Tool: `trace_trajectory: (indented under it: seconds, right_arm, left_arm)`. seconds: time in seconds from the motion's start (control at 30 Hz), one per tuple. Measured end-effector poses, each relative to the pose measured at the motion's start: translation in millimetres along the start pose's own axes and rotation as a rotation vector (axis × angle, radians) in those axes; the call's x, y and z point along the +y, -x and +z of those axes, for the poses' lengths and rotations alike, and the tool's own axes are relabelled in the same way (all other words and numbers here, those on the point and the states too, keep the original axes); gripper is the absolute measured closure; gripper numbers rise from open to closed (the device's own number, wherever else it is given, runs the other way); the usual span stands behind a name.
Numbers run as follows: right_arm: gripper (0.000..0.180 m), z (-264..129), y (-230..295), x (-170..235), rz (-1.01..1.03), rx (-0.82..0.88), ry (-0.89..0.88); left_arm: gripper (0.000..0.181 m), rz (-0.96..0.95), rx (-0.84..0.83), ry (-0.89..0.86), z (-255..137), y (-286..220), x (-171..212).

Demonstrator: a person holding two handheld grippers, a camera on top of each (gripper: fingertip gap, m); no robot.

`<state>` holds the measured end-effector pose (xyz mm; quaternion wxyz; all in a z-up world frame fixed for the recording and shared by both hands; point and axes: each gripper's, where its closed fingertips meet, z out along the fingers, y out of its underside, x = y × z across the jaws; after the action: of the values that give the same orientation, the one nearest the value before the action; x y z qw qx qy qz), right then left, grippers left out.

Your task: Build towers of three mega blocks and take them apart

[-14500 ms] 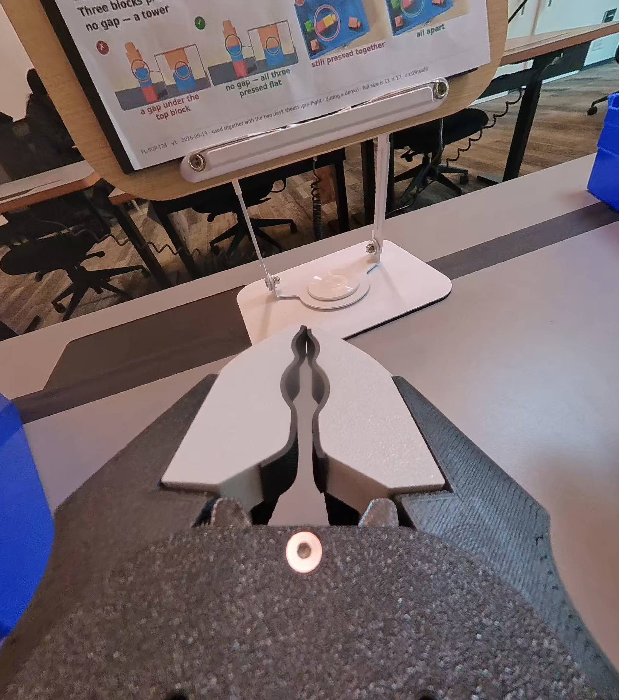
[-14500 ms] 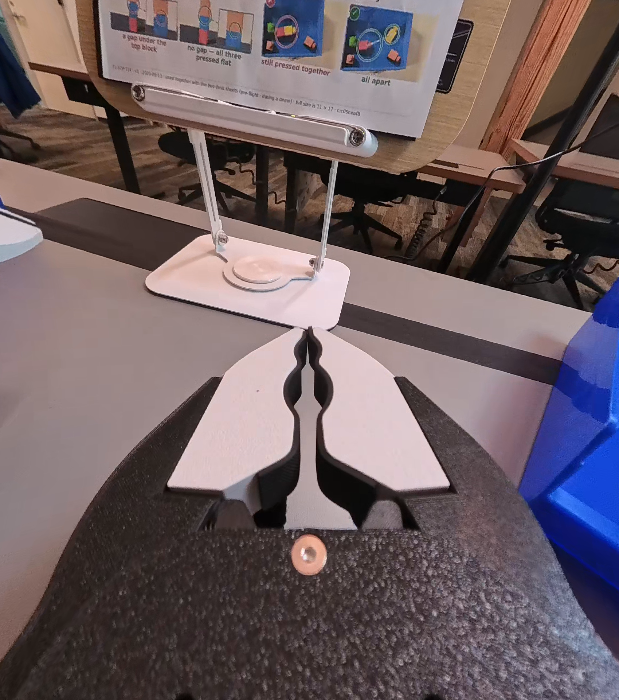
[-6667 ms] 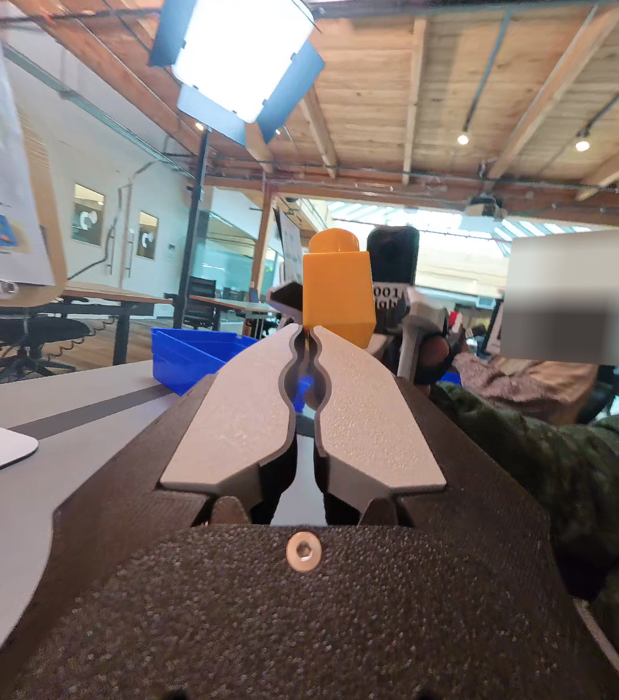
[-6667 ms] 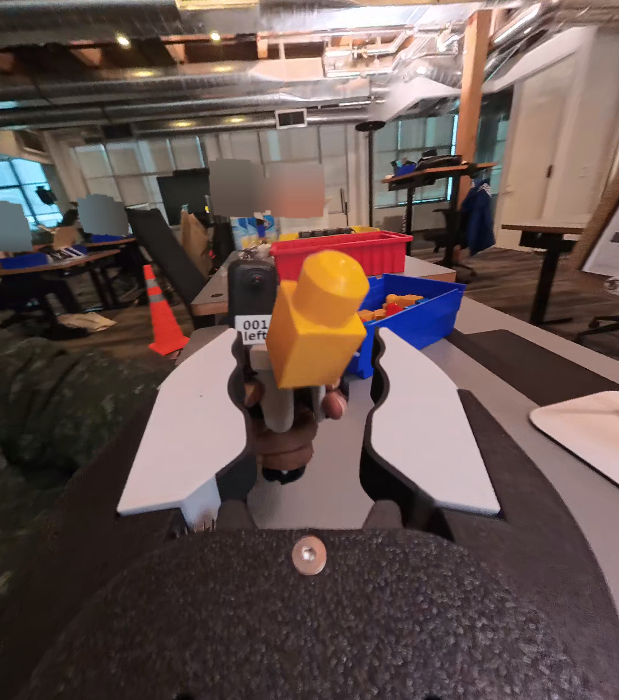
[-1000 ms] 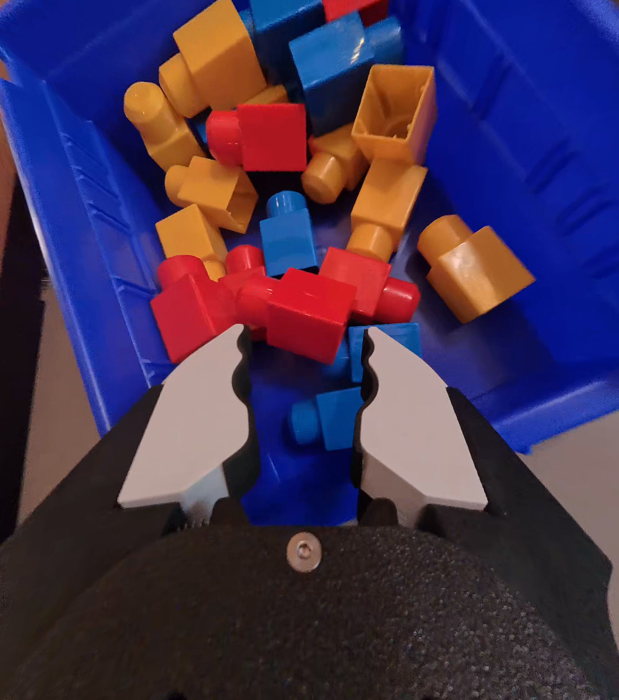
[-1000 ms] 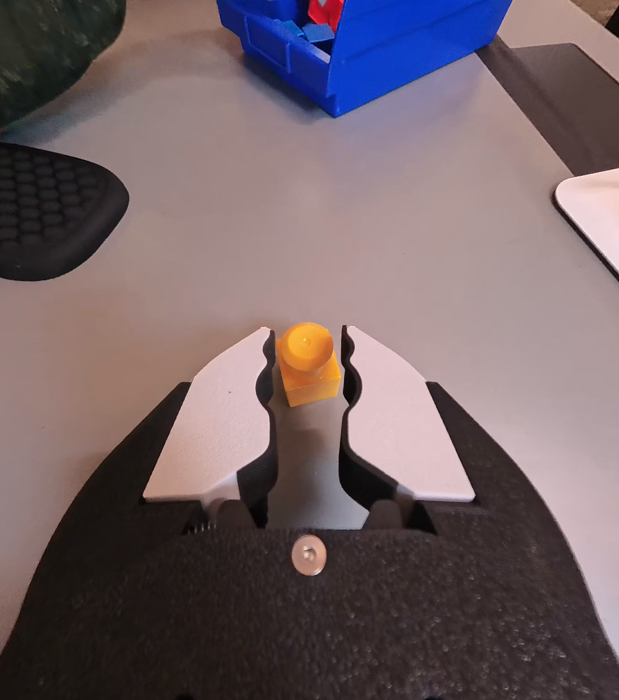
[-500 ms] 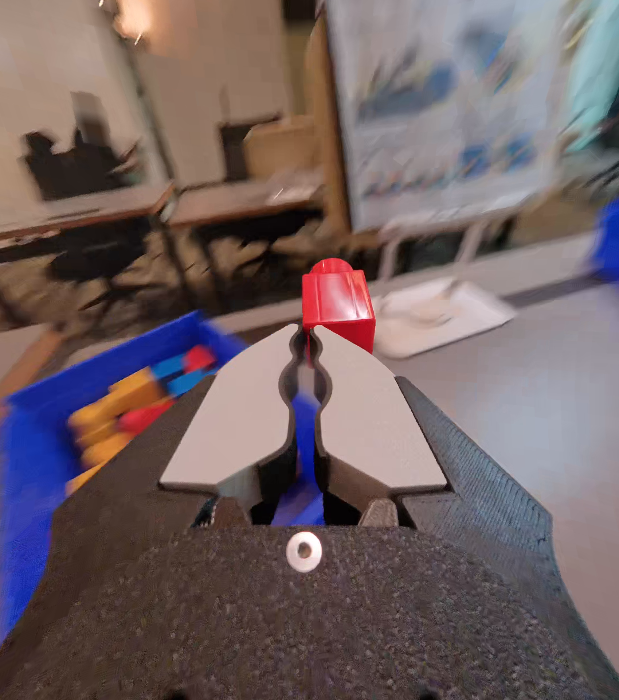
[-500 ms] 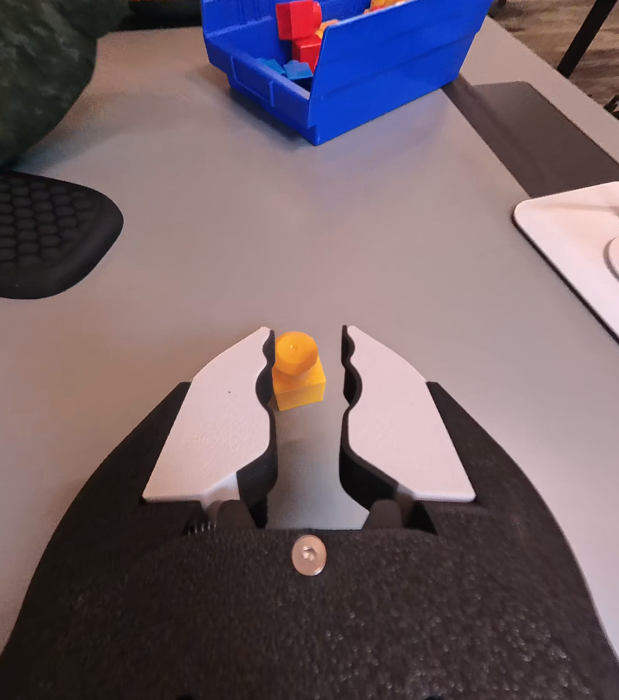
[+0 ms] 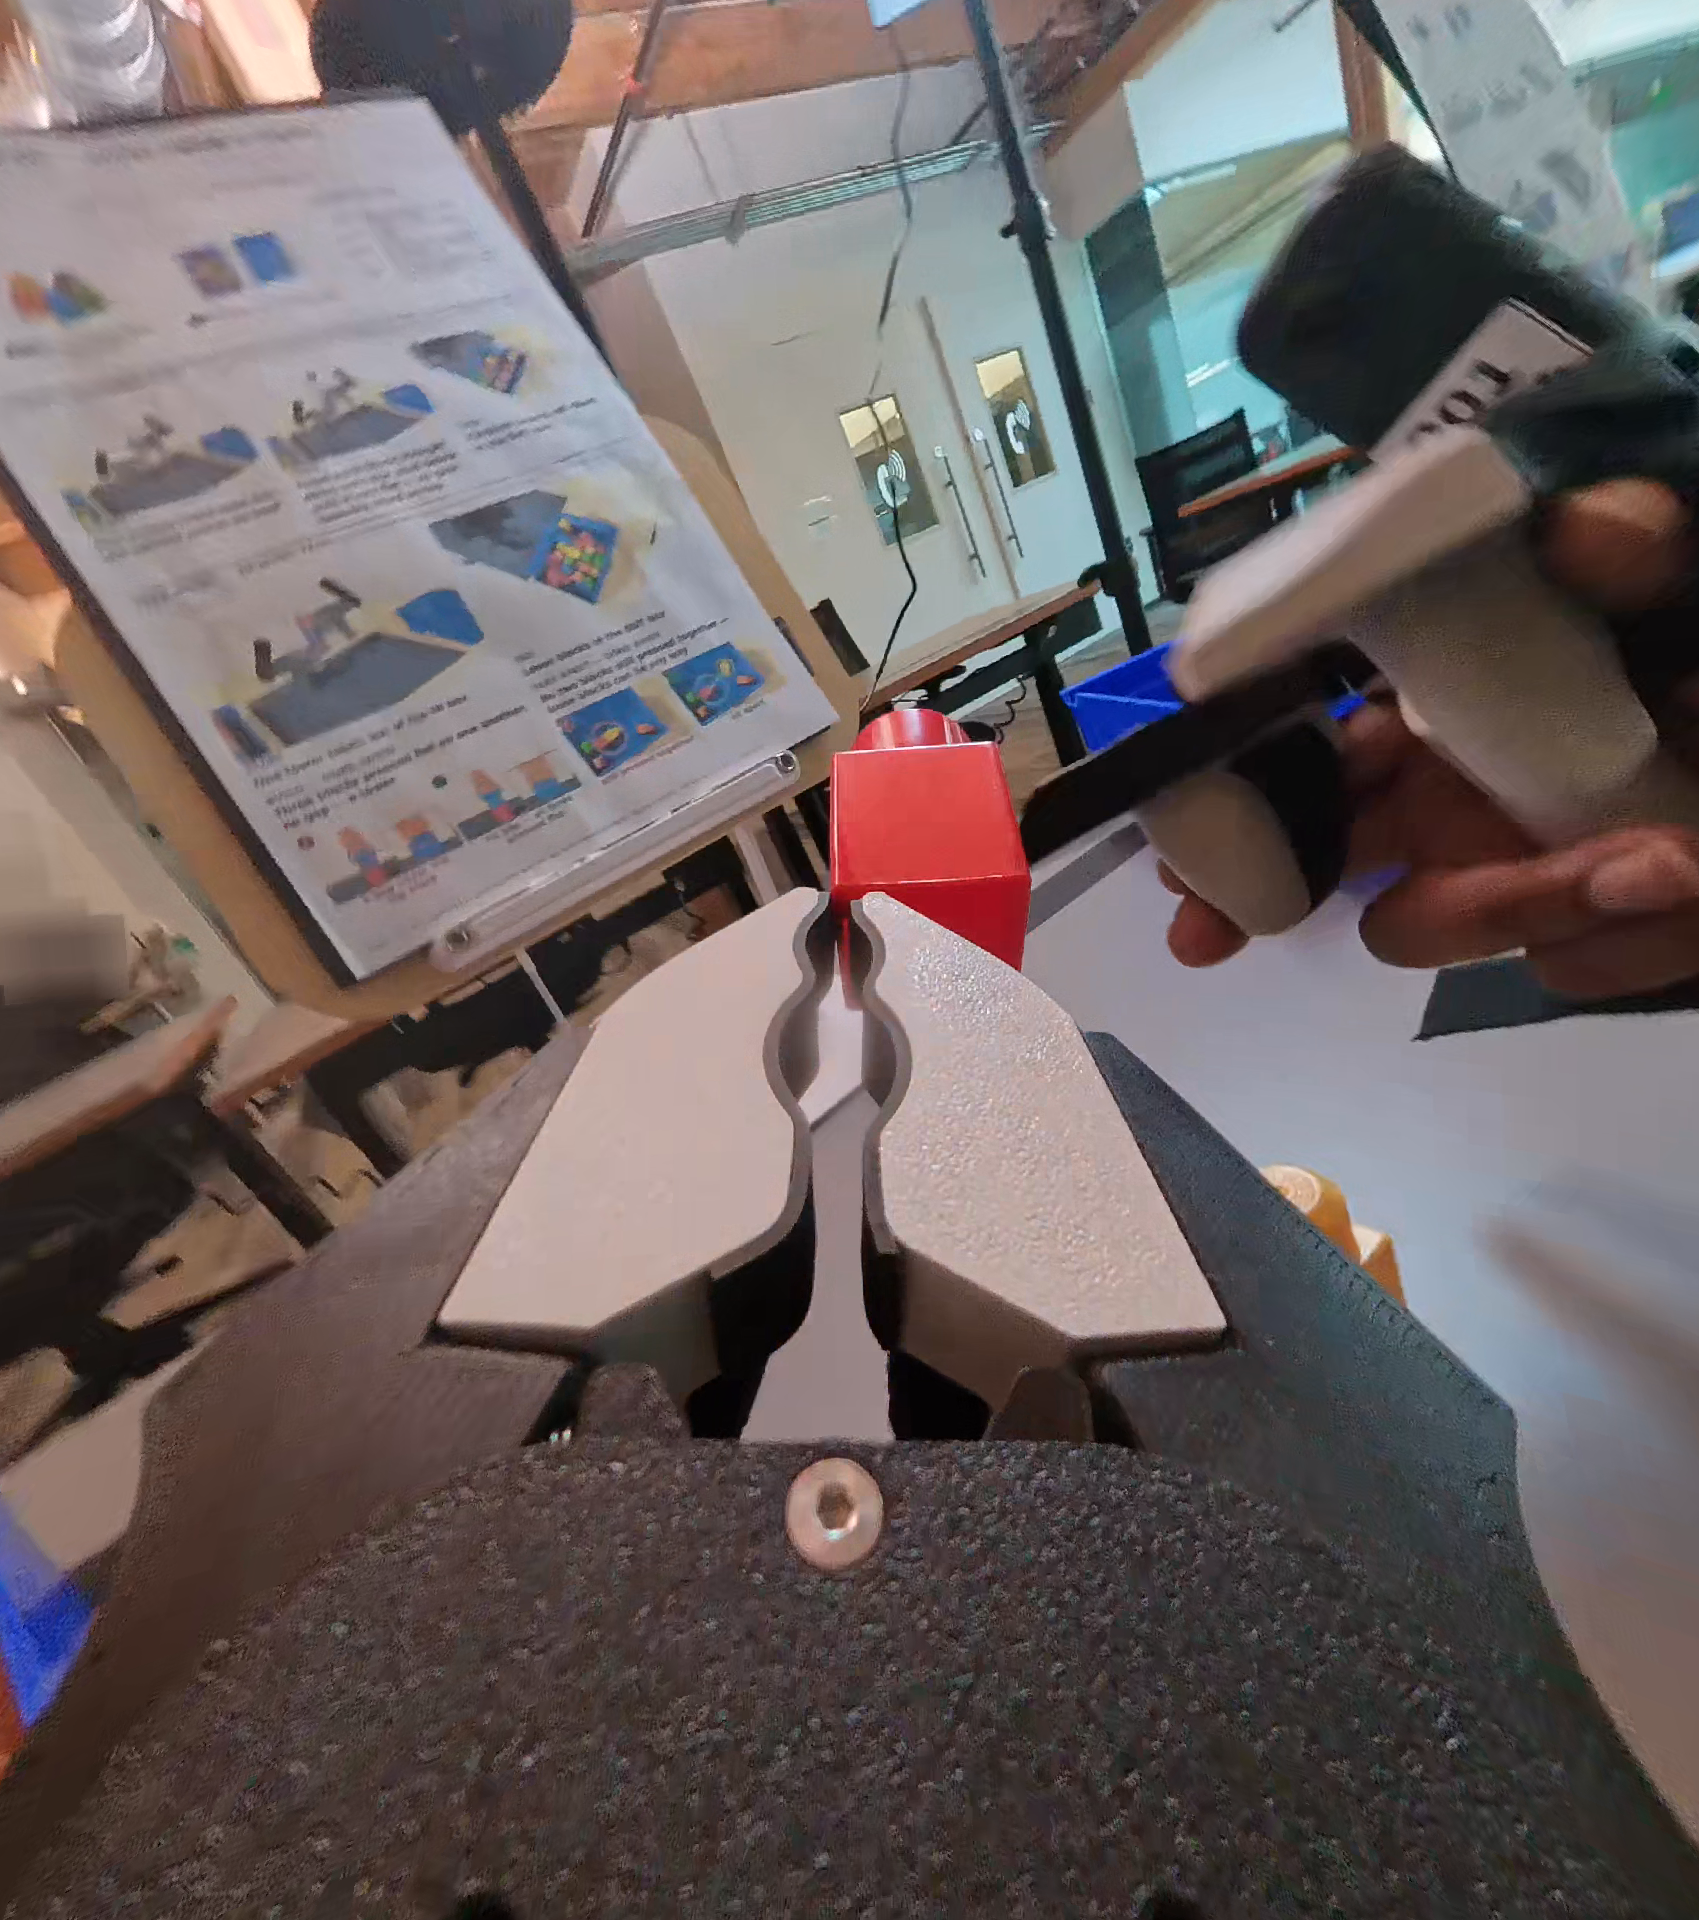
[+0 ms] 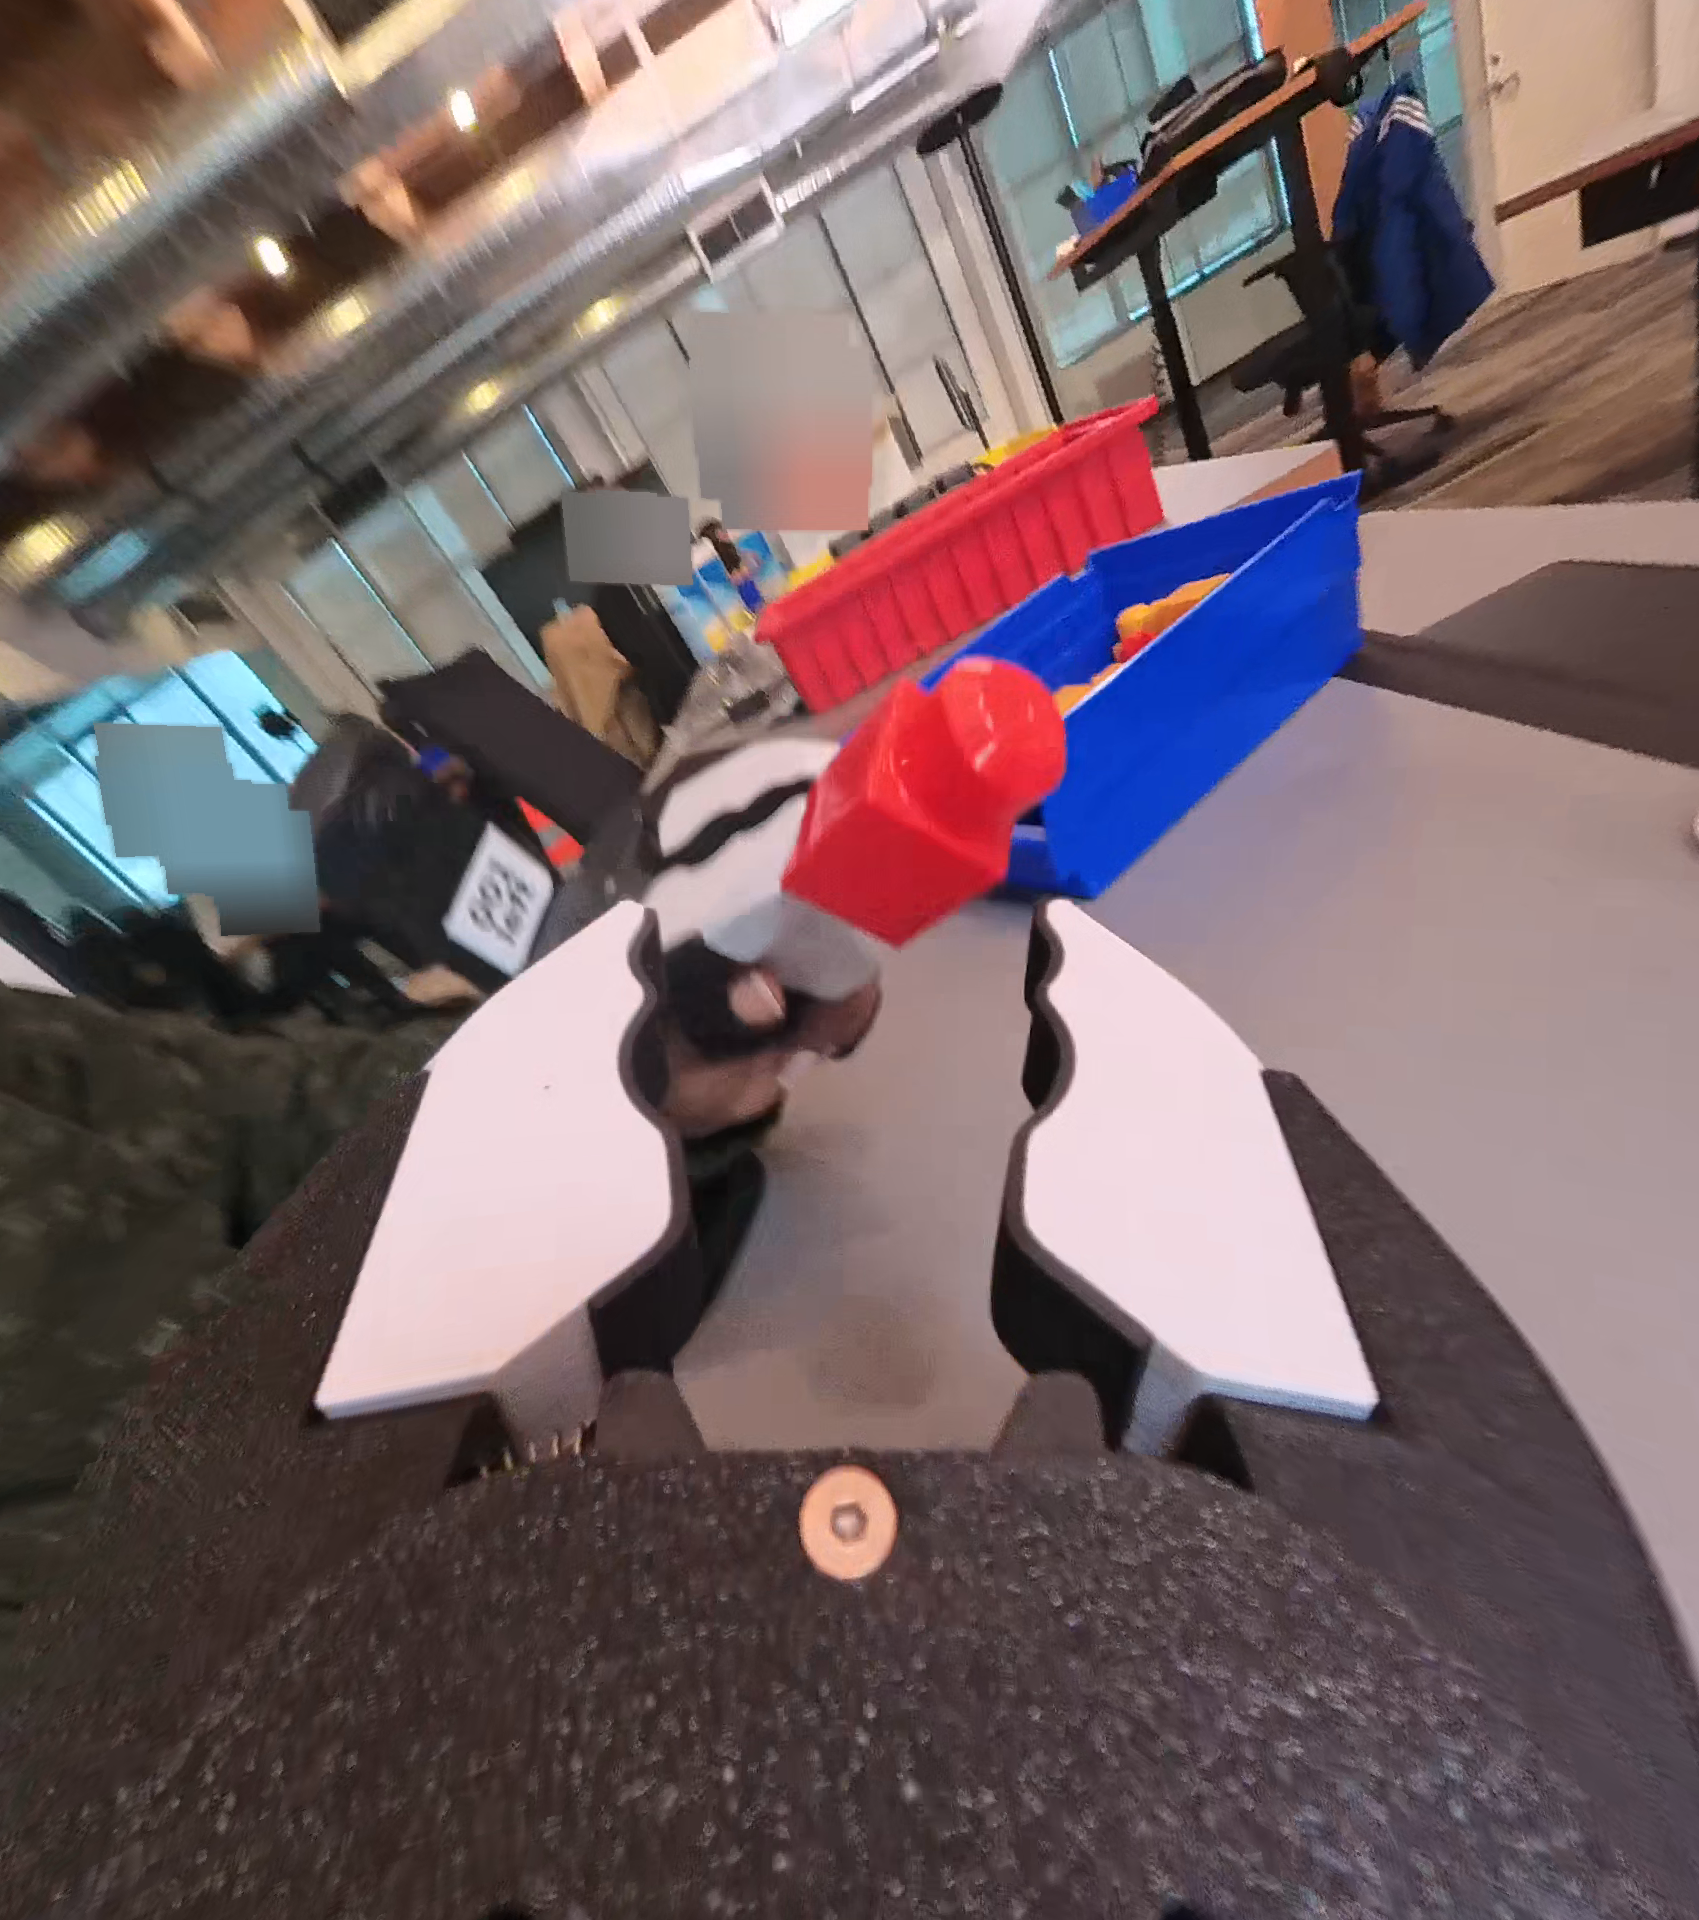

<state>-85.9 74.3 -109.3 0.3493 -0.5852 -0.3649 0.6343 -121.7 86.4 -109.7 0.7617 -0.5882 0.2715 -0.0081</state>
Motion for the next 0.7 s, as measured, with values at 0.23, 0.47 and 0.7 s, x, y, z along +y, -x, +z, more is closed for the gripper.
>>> trace_trajectory:
  seconds: [0.23,0.47,0.7]
  right_arm:
    - [0.141,3,-9,2,0.145,-0.022,-0.051]
    - [0.142,-18,-17,24,-0.322,0.095,0.196]
    - [0.142,1,10,77,-0.566,-0.025,0.442]
  left_arm:
    - [0.175,0.139,0.136,-0.025,1,-38,3]
    - [0.130,-0.475,0.615,0.046,-14,-54,12]
    - [0.123,-0.523,0.872,0.055,-35,-86,9]
